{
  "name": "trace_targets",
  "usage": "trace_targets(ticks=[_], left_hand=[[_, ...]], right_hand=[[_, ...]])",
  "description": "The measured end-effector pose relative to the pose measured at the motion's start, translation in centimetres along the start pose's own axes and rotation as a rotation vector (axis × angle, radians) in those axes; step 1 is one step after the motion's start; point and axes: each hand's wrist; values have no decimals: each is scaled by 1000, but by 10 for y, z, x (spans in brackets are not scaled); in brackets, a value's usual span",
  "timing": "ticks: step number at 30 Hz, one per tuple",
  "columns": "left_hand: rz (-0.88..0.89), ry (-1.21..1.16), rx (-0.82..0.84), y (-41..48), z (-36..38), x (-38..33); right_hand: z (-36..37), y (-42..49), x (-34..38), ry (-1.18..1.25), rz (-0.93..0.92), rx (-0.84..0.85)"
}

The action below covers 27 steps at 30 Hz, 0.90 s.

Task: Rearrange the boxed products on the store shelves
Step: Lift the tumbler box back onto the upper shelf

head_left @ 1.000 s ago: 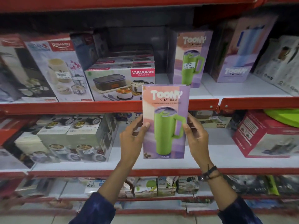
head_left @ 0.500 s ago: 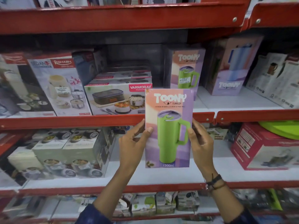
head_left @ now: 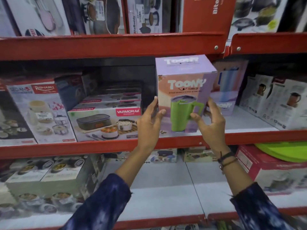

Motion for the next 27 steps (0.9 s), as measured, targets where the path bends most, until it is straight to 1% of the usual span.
trace_targets(ticks=[8, 10, 12, 14, 16, 17, 18, 20, 24, 26, 27], left_hand=[[-90, 121, 37, 16, 34, 49], [-99, 154, 81, 18, 38, 56], [-74, 204, 144, 18, 41, 60], [47, 327, 176, 20, 42, 64], [222, 576, 187, 23, 41, 70], [274, 732, 224, 25, 40, 72], [307, 886, 257, 27, 40, 76], [335, 1068, 269, 31, 39, 80], [366, 1211, 217, 34, 37, 79], [358, 1201, 211, 32, 37, 75], [350, 1183, 241, 31, 35, 66]], right_hand=[[9, 10, -50, 18, 196, 102], [13, 9, -57, 11, 218, 111], [16, 10, -60, -26, 192, 113], [21, 14, -61, -166, 83, 124], [25, 18, -64, -384, -59, 151], [28, 19, -65, -474, -105, 175], [31, 20, -66, -545, -132, 199], [35, 21, -69, -634, -133, 224], [36, 24, -70, -743, -109, 256], [33, 22, -65, -743, -88, 261], [30, 20, -57, -706, -77, 245]])
Point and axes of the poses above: each hand's wrist, its own y-axis towards the middle knuckle, its own z-axis out of the palm, x = y × z, and after that the axes turned 8 degrees about x, right-handed
